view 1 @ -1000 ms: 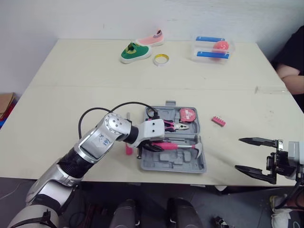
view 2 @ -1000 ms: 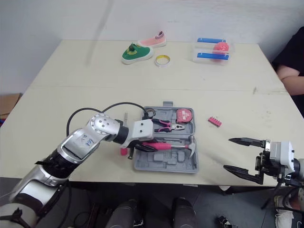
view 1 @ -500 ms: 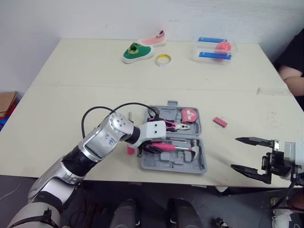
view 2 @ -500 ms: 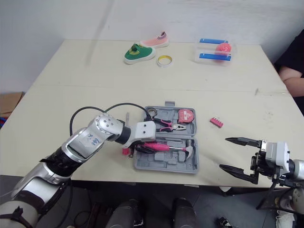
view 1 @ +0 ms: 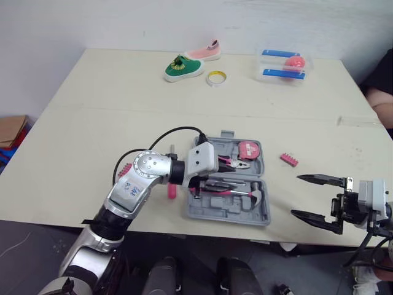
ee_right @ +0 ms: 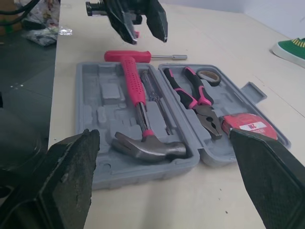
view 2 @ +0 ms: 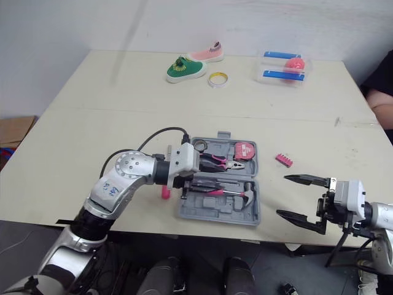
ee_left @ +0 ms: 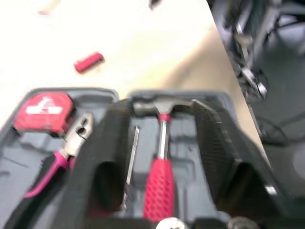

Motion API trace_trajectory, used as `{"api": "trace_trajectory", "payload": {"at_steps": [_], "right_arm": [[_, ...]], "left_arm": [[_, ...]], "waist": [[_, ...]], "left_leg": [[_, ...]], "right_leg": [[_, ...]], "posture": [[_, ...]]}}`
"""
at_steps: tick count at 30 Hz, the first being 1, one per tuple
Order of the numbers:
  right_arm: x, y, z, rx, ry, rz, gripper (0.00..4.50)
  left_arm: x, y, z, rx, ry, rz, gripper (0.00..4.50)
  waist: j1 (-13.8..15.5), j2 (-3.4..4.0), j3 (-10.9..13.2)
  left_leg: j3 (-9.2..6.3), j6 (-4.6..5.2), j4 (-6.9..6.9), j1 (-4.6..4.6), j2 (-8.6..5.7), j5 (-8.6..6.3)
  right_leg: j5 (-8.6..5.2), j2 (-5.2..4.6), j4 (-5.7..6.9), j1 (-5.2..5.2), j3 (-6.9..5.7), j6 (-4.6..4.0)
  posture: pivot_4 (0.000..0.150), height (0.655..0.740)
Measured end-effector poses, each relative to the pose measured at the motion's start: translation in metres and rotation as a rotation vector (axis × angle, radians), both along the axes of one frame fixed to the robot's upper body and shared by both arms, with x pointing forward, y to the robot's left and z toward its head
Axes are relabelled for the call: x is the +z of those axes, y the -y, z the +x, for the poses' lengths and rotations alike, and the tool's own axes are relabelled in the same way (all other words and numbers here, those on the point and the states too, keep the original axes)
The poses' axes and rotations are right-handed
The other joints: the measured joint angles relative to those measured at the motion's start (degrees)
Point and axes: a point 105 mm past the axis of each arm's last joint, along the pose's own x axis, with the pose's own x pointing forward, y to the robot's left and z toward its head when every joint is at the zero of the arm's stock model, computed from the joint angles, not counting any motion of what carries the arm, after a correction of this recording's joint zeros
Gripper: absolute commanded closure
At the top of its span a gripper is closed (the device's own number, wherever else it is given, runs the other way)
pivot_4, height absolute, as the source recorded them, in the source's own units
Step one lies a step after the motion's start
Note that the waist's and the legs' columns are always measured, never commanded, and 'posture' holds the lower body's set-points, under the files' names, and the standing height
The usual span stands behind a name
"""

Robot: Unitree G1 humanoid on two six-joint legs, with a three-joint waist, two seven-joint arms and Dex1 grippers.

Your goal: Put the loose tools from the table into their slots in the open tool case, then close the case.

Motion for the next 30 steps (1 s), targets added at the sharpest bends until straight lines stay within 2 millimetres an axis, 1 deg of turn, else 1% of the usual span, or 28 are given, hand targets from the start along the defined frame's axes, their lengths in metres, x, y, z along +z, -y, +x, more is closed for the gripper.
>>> {"api": "trace_trajectory", "payload": {"at_steps": [1, 3, 4, 8, 13, 15, 20, 23, 30], "right_arm": [[0.000, 0.000, 0.001, -0.006, 0.002, -0.001, 0.00], [0.001, 0.000, 0.003, -0.013, 0.008, -0.001, 0.00], [0.002, 0.000, 0.004, -0.014, 0.013, -0.001, 0.00], [0.004, -0.001, 0.006, -0.018, 0.022, -0.006, 0.00], [0.003, -0.001, 0.005, -0.025, 0.018, -0.006, 0.00], [0.000, 0.000, 0.003, -0.033, 0.007, -0.006, 0.00], [-0.003, -0.001, 0.002, -0.047, 0.000, 0.004, 0.00], [-0.002, -0.003, 0.000, -0.048, 0.004, 0.003, 0.00], [-0.004, -0.002, 0.000, -0.062, -0.002, 0.007, 0.00]], "left_arm": [[-0.009, -0.003, 0.002, 0.014, -0.014, 0.008, 4.49], [-0.026, -0.004, 0.002, 0.029, -0.057, 0.028, 4.49], [-0.031, -0.003, 0.001, 0.027, -0.070, 0.035, 4.49], [-0.034, 0.000, 0.000, 0.022, -0.061, 0.038, 4.49], [-0.047, -0.001, -0.002, 0.035, -0.077, 0.086, 4.49], [-0.053, -0.002, 0.001, 0.059, -0.100, 0.098, 4.49], [-0.052, 0.000, 0.003, 0.049, -0.083, 0.140, 4.49], [-0.052, 0.005, 0.005, 0.068, -0.108, 0.125, 4.49], [-0.053, 0.008, 0.006, 0.085, -0.148, 0.133, 4.49]], "waist": [[-0.01, 0.00, 0.00], [-0.10, 0.00, 0.00], [-0.05, 0.00, 0.00], [0.02, 0.00, 0.00], [-0.01, 0.00, 0.00], [0.02, 0.00, 0.00], [0.04, 0.03, -0.02], [0.10, 0.05, -0.04], [0.09, 0.06, -0.04]], "left_leg": [[0.00, 0.00, 0.00, 0.00, 0.00, 0.00], [0.06, 0.00, 0.00, 0.00, 0.01, -0.01], [0.05, 0.00, 0.00, -0.01, 0.01, -0.01], [0.02, 0.00, 0.00, -0.01, 0.01, -0.02], [0.03, 0.01, 0.00, 0.00, 0.01, -0.02], [0.01, 0.01, 0.00, 0.00, 0.02, -0.02], [-0.02, 0.01, 0.00, 0.03, 0.01, -0.03], [-0.15, 0.05, 0.00, 0.06, -0.01, -0.05], [-0.38, 0.19, 0.00, 0.18, -0.03, -0.16]], "right_leg": [[0.00, 0.02, 0.00, 0.00, -0.04, 0.00], [0.01, 0.05, 0.00, -0.03, -0.09, 0.01], [0.01, 0.06, 0.00, -0.03, -0.10, 0.01], [0.01, 0.01, -0.01, -0.02, -0.08, 0.01], [0.01, 0.00, 0.00, -0.02, -0.08, 0.01], [0.01, -0.01, 0.00, -0.01, -0.09, 0.01], [0.01, -0.05, -0.01, 0.06, -0.08, 0.02], [0.01, -0.13, -0.09, 0.21, -0.06, 0.02], [0.01, -0.15, -0.21, 0.50, -0.11, 0.02]], "posture": [[0.150, 0.7400], [0.150, 0.7400], [0.150, 0.7400], [0.150, 0.7400], [0.150, 0.7400], [0.150, 0.7400], [0.150, 0.7400], [0.150, 0.7400], [0.150, 0.7400]]}}
